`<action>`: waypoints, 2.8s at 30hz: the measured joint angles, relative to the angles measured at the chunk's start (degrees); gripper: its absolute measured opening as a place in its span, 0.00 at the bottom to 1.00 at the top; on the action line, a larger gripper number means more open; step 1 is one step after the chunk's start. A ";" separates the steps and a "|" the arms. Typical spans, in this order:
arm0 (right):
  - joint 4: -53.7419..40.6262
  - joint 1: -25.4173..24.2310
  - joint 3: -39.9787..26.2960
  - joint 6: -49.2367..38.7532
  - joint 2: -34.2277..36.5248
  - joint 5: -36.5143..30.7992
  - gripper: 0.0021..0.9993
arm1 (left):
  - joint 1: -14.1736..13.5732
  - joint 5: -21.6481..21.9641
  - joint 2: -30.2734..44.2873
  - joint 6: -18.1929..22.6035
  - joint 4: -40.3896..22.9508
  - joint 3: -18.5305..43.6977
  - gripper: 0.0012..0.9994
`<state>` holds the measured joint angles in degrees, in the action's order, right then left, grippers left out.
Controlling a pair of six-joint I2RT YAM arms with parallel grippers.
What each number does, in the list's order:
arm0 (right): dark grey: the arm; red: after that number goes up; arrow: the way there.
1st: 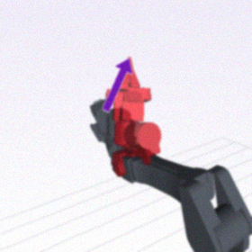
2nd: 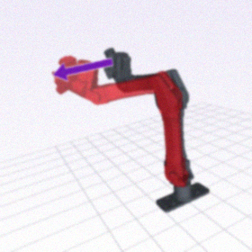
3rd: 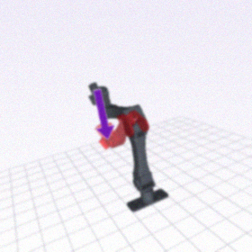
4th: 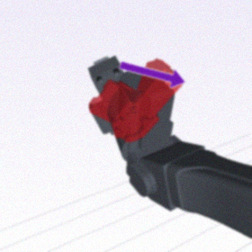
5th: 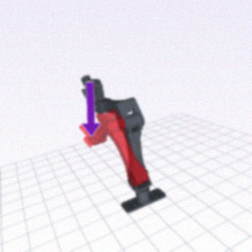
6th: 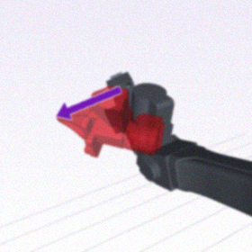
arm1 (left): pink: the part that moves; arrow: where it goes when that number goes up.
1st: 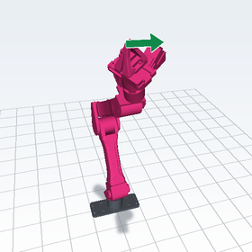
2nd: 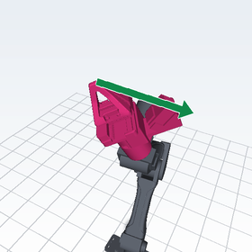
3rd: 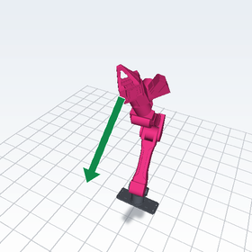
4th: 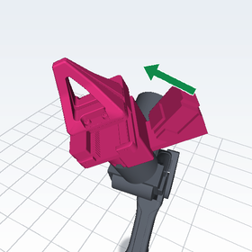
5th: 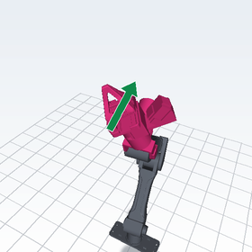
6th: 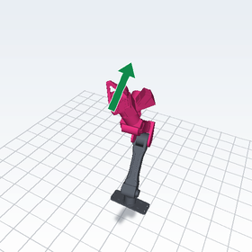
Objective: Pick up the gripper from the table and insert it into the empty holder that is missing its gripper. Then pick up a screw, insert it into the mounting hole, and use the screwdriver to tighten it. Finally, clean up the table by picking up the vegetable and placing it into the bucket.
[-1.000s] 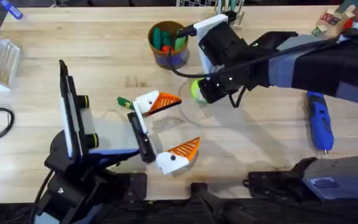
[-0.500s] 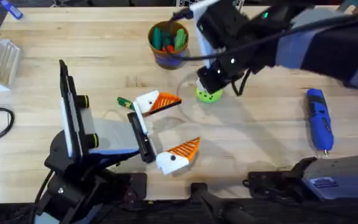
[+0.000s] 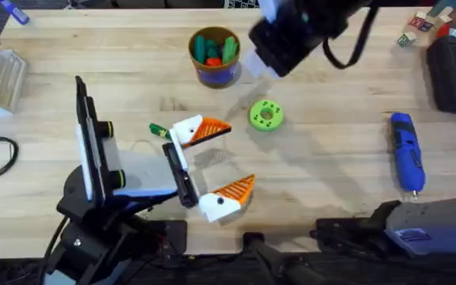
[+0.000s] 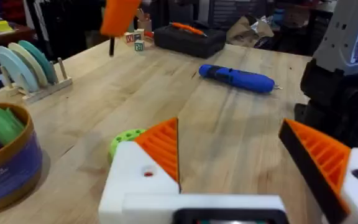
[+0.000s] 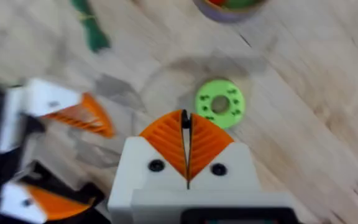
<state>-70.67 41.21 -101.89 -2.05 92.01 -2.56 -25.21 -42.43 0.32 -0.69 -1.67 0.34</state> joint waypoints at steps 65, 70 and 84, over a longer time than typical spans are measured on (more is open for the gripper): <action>0.02 20.06 -5.92 1.64 9.60 2.64 0.00 | 0.00 -0.03 0.06 -0.59 -0.72 -0.02 0.98; -0.37 20.06 -5.92 1.64 10.58 2.61 0.00 | 0.00 0.00 0.05 -0.63 -0.52 0.00 0.98; -1.31 18.33 -5.92 2.50 10.43 0.42 0.93 | 0.00 0.02 0.04 -0.63 -0.71 -0.02 0.98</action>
<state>-71.98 59.54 -107.81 0.45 102.44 -2.14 -25.21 -42.41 0.36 -1.32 -2.38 0.32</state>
